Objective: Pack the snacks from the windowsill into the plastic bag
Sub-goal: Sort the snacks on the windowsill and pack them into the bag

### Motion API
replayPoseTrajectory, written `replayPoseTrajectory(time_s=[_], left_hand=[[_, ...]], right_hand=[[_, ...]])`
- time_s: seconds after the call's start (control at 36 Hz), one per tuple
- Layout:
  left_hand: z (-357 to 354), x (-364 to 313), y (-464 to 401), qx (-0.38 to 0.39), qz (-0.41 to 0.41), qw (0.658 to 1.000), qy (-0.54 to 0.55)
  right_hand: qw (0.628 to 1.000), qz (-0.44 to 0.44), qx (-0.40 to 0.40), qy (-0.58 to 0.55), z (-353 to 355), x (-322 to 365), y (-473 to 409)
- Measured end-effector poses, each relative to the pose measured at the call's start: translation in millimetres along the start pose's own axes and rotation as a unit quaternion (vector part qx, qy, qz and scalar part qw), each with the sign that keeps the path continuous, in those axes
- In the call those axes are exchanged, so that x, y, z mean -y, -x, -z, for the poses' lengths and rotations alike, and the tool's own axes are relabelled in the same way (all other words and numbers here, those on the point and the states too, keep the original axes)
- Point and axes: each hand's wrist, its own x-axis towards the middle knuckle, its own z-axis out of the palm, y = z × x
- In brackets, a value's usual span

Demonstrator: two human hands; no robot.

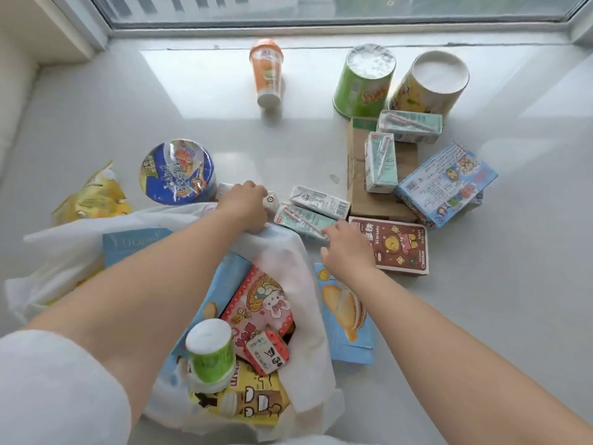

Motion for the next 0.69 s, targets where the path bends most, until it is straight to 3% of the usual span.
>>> replayPoseTrajectory(time_s=[0.14, 0.28, 0.47, 0.56, 0.69], left_hand=[[-5.8, 13.0, -35.4, 0.035, -0.004, 0.999, 0.033], [-15.0, 28.0, -59.2, 0.073, -0.005, 0.994, -0.085], [-23.6, 36.5, -69.8, 0.0, -0.013, 0.994, -0.108], [-16.1, 35.0, -61.0, -0.025, -0.031, 0.998, -0.051], [15.7, 20.1, -23.3, -0.111, -0.084, 0.986, 0.093]], right_hand=[[0.996, 0.047, -0.01, 0.078, -20.6, 6.9, -30.4], [0.997, 0.013, -0.013, 0.073, -36.1, 10.7, -56.8], [0.995, -0.016, -0.032, 0.093, -31.9, 11.5, -68.3], [0.997, -0.037, -0.051, 0.046, -27.4, 11.9, -57.6], [0.977, -0.123, -0.08, -0.156, -1.4, 14.0, -25.5]])
